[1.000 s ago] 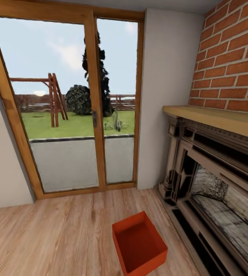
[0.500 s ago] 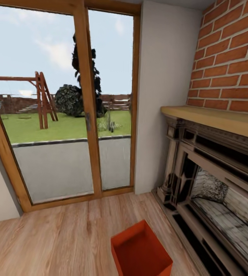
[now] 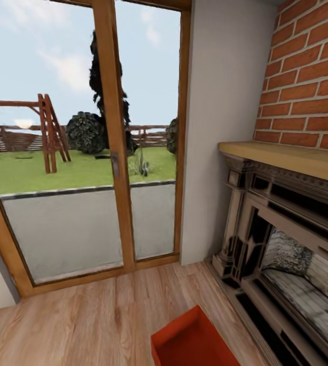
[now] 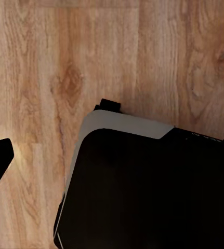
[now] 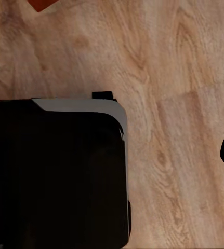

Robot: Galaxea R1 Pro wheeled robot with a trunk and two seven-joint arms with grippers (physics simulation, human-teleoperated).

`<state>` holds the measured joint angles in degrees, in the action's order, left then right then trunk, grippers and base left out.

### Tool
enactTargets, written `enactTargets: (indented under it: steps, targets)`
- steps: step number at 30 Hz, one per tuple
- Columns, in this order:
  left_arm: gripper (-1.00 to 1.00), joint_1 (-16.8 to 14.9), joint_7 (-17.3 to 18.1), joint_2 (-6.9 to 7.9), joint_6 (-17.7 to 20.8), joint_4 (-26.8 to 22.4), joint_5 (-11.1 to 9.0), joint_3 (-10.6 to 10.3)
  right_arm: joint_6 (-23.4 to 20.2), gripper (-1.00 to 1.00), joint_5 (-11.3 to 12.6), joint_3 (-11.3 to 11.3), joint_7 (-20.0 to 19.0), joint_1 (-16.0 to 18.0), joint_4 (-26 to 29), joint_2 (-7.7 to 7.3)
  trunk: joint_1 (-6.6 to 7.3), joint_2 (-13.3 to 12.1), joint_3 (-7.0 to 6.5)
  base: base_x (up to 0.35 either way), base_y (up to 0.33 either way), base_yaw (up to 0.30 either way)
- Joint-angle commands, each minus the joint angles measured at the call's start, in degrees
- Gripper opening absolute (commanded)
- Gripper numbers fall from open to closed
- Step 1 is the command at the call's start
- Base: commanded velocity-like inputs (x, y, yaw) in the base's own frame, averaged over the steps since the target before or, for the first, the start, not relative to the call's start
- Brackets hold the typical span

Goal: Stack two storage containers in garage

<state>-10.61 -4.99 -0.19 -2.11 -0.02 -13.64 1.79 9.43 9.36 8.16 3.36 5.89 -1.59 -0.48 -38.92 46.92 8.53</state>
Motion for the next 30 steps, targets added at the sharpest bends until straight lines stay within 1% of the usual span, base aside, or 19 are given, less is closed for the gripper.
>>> enactTargets:
  steps: [1, 12, 30]
  targets:
    - [1.00, -0.03, -0.11, -0.04, -0.18, 0.02, -0.16, 0.15, 0.32, 1.00, 0.56, 0.50, 0.04, 0.09, -0.17, 0.03, -0.04, 0.06, 0.08, 0.293, 0.221, -0.232]
    - [1.00, -0.03, -0.11, -0.14, -0.18, 0.02, -0.16, 0.15, 0.32, 1.00, 0.57, 0.46, 0.02, 0.09, -0.17, -0.12, -0.04, 0.06, 0.08, 0.208, 0.291, -0.242]
    - [1.00, -0.03, -0.11, -0.16, -0.18, 0.02, -0.16, 0.15, 0.32, 1.00, 0.57, 0.45, 0.01, 0.09, -0.17, -0.14, -0.04, 0.06, 0.08, 0.106, 0.334, -0.237]
